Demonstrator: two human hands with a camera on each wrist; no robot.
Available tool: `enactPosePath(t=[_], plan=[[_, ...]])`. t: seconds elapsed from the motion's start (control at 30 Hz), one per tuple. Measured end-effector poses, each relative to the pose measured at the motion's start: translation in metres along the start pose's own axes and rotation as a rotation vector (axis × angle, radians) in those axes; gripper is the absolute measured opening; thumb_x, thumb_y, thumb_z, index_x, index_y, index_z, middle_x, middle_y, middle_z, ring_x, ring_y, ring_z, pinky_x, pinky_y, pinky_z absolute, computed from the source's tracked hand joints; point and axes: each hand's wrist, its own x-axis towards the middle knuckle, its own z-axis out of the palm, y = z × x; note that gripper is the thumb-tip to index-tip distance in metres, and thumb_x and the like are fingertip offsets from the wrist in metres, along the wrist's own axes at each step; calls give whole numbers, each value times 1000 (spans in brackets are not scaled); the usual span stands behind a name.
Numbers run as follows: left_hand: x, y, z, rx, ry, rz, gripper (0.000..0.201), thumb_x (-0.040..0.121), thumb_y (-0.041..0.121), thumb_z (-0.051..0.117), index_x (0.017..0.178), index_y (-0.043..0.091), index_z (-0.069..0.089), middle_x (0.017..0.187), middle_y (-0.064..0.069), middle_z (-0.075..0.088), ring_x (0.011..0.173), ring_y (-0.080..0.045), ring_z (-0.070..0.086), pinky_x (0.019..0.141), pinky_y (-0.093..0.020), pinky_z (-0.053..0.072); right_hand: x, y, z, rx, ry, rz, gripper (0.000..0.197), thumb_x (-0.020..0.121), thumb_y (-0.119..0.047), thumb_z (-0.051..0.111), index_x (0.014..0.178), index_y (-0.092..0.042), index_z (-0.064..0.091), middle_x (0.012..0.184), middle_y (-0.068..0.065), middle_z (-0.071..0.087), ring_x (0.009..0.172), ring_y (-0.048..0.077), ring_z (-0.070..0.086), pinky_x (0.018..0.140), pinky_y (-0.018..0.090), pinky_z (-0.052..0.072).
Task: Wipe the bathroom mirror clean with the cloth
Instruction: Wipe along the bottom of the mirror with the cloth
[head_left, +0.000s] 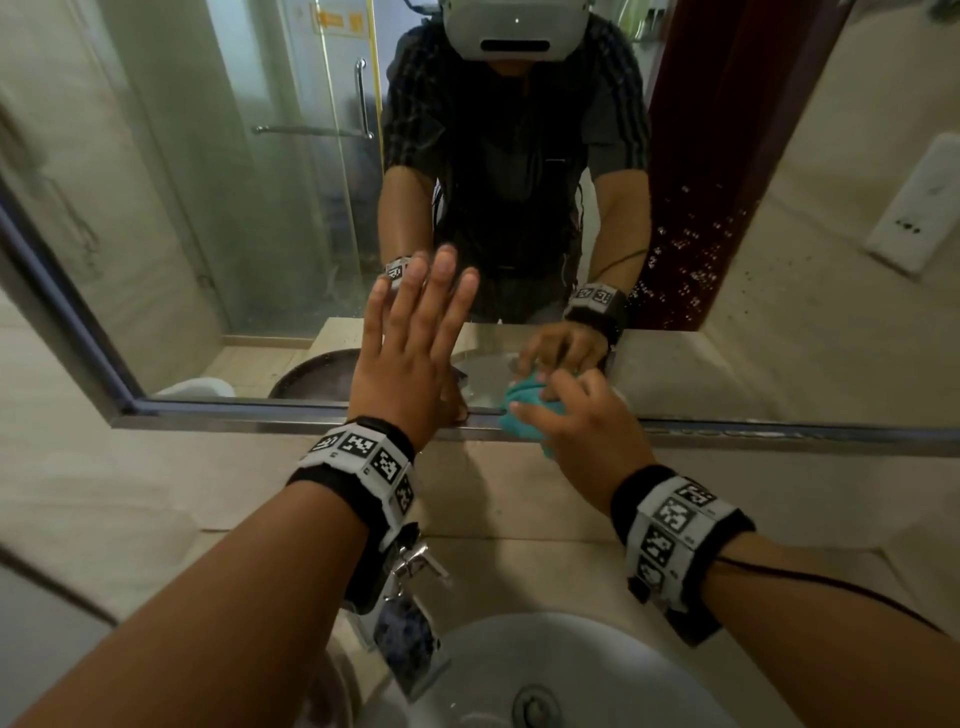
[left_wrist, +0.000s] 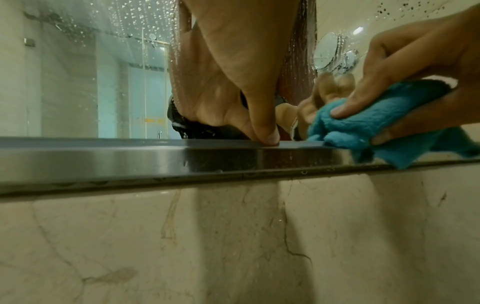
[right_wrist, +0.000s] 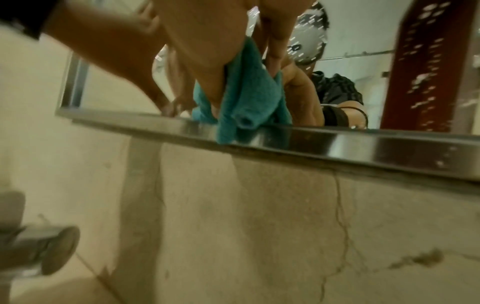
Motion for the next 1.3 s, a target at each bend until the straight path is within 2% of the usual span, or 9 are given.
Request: enactPosePath(t=[0.17, 0.33, 0.53, 0.67, 0.77, 0.83, 0.97, 1.1, 1.3], plan=[[1, 0, -2, -6, -33, -3, 152, 44, 68, 77, 145, 15, -24, 148, -5, -37, 139, -24, -29, 114, -42, -16, 6, 16, -25, -48, 40, -13, 31, 54, -12, 88, 81, -15, 73, 83, 10, 60, 68, 29, 55, 53, 33, 48], [0, -2, 1, -1, -23, 11, 152, 44, 69, 77, 146, 15, -22, 148, -5, -38, 139, -24, -29, 115, -43, -15, 38, 4, -35, 75, 385, 30, 25, 85, -20, 56, 103, -9, 69, 101, 17, 60, 87, 26, 44, 69, 32, 47], [1, -1, -1, -8, -18, 3, 148, 48, 65, 77, 146, 15, -22, 148, -4, -37, 138, -24, -29, 115, -44, -12, -3, 4, -2, 28, 19, 56, 39, 63, -15, 84, 100, -17, 72, 99, 12, 61, 73, 27, 53, 57, 33, 49], [1, 0, -2, 0, -20, -3, 148, 48, 66, 77, 146, 15, -21, 149, -5, -36, 139, -24, -29, 115, -43, -15, 34, 16, -54, 79, 281, 54, 25, 83, -21, 59, 105, -11, 68, 104, 15, 59, 85, 30, 52, 70, 35, 50], [1, -1, -1, -3, 5, -3, 144, 50, 61, 78, 147, 15, -18, 150, -5, -34, 140, -24, -27, 115, -43, -12, 51, 10, -63, 149, 414, 146, 32, 83, -18, 54, 111, -12, 67, 108, 16, 57, 98, 31, 45, 79, 35, 47], [0, -1, 1, 1, 17, 4, 144, 51, 61, 78, 147, 15, -19, 150, -5, -34, 140, -24, -26, 115, -44, -12, 35, 1, -37, 120, 363, 112, 29, 84, -18, 56, 110, -12, 67, 108, 16, 57, 95, 30, 46, 77, 33, 47], [0, 0, 1, 6, -3, 4, 148, 48, 66, 77, 146, 15, -21, 149, -5, -37, 139, -25, -29, 115, -44, -13, -10, 2, 13, 29, 10, 59, 44, 69, -16, 80, 110, -19, 67, 104, 13, 59, 79, 29, 54, 65, 36, 49], [1, 0, 0, 3, -3, 5, 149, 47, 67, 76, 146, 15, -22, 148, -5, -37, 139, -24, -29, 114, -43, -15, -4, 1, 0, 64, 34, 58, 38, 64, -16, 81, 101, -17, 71, 97, 12, 61, 73, 27, 54, 56, 31, 49], [0, -1, 8, 1, 124, 18, 123, 68, 53, 69, 148, 14, -17, 151, -5, -32, 141, -24, -23, 116, -46, -5, 16, -32, 1, 155, 57, -30, 41, 67, -32, 81, 102, -20, 64, 106, 6, 44, 81, 24, 59, 55, 29, 54]])
